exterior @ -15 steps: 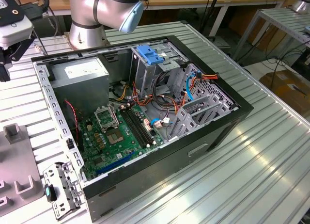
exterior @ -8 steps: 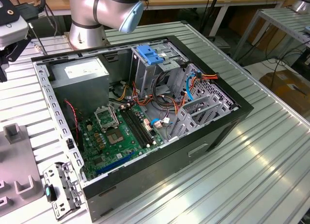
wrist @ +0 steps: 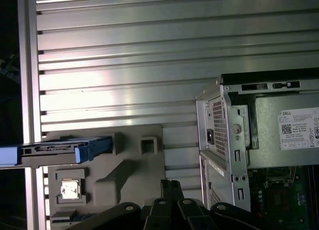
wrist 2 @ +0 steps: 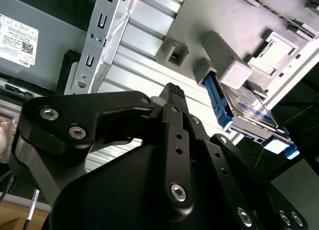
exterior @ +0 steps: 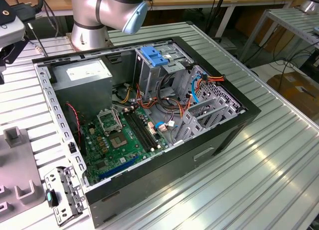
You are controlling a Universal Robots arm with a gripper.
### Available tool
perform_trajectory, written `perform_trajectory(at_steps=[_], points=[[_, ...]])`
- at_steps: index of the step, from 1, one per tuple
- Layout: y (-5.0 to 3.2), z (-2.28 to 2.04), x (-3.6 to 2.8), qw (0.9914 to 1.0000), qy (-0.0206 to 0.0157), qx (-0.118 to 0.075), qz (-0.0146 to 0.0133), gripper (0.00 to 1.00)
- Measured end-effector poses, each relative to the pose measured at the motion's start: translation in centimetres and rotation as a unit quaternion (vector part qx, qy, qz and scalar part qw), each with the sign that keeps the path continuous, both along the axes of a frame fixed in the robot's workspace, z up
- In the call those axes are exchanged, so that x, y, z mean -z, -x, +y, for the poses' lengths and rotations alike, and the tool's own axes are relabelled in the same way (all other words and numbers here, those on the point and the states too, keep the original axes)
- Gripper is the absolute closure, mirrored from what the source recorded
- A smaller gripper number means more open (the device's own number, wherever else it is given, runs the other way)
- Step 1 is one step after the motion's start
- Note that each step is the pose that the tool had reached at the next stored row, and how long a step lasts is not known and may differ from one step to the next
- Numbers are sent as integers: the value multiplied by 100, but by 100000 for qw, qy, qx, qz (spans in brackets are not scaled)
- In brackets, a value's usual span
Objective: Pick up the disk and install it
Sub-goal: 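Reach for the disk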
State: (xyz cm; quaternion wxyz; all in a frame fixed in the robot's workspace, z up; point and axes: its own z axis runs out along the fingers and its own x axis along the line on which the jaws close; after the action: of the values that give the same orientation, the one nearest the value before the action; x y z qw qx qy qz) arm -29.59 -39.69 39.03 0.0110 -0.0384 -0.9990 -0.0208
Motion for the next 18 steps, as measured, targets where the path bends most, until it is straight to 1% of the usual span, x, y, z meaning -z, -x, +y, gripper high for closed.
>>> perform_trajectory(at_steps=[13,15,18], points=[[144,0,2,100000,-4,0,-3,89],[191,0,2,100000,-4,1,-6,89],[241,0,3,100000,0,1,-2,89]])
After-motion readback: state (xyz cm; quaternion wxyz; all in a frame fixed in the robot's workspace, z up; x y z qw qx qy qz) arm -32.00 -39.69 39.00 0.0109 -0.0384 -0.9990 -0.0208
